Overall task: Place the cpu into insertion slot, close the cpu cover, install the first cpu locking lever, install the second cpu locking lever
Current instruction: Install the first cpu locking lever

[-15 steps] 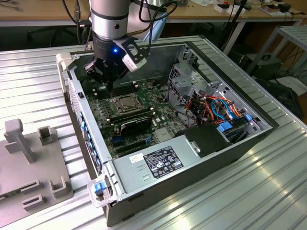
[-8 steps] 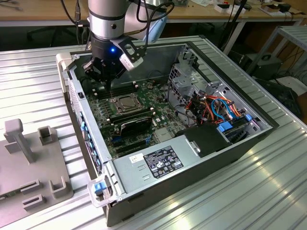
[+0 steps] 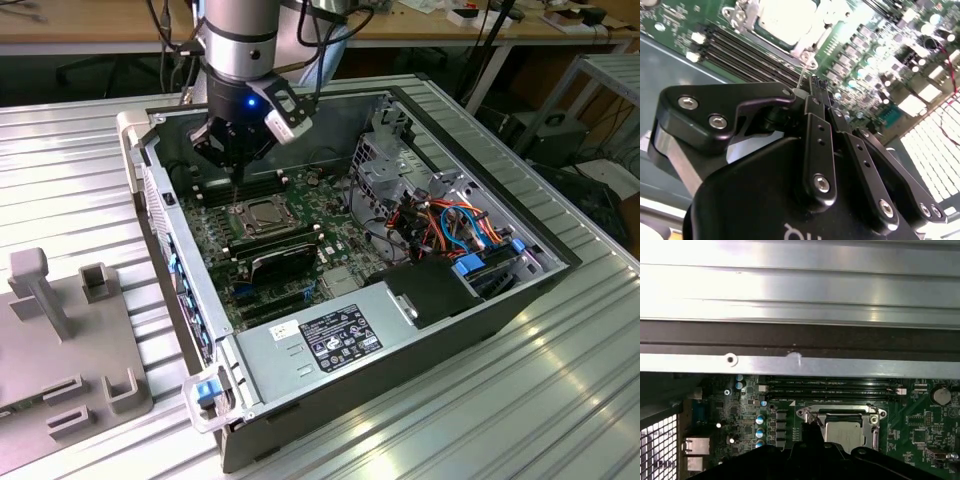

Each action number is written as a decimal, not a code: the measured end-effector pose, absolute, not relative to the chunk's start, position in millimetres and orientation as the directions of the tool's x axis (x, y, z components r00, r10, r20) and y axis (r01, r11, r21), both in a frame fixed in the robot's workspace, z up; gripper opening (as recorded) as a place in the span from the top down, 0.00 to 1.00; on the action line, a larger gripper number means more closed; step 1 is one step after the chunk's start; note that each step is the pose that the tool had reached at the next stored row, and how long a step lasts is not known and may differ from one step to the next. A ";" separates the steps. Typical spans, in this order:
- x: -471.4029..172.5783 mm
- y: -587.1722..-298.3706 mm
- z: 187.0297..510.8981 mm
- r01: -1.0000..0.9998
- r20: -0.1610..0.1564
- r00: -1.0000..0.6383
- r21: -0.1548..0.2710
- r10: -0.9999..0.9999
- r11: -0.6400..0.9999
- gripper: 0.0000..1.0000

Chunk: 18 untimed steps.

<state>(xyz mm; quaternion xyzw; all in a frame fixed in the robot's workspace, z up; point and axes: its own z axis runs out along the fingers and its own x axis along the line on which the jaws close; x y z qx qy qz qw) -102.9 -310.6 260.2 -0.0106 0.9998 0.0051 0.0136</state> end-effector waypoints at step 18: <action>-97.4 -309.1 256.5 -0.021 -0.027 -0.999 0.010 -0.021 1.000 0.89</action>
